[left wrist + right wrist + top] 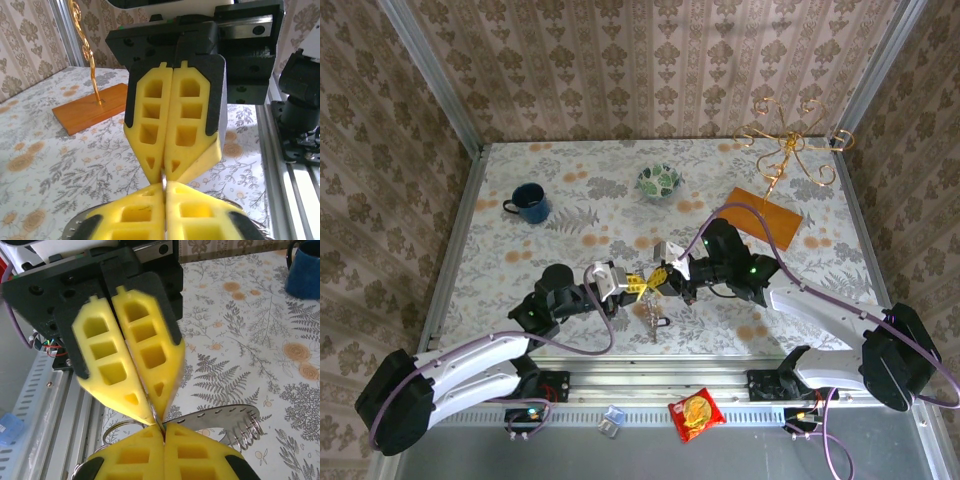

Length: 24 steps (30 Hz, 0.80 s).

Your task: Put the keys on the keyring

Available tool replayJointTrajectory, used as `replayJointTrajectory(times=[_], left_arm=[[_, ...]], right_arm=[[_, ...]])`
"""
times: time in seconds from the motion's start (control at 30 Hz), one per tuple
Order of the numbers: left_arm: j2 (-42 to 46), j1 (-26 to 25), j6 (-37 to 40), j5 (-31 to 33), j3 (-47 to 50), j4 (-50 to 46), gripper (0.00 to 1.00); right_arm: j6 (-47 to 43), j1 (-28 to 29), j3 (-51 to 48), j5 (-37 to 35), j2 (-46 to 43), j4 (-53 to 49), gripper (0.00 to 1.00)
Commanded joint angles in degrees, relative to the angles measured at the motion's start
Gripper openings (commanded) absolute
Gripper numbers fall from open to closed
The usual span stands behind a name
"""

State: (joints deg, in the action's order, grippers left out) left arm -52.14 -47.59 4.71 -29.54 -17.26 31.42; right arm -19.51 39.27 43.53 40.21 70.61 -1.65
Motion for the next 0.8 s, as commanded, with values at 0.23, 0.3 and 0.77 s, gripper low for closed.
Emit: replayJointTrajectory(times=[0.23, 0.3, 0.77], left_arm=[[2.7, -0.1, 6.6, 4.1, -4.0, -14.1, 0.33], [2.5, -0.1, 7.6, 4.1, -4.9, -15.8, 0.33], [0.1, -0.1, 9.5, 2.1, -8.3, -18.3, 0.19]], right_arm=[[-10.6, 1.9, 8.7, -6.9, 0.3, -16.5, 0.00], [-12.5, 2.9, 10.5, -8.8, 0.9, -19.8, 0.00], [-19.8, 9.3, 19.7, -18.5, 5.4, -28.8, 0.00]])
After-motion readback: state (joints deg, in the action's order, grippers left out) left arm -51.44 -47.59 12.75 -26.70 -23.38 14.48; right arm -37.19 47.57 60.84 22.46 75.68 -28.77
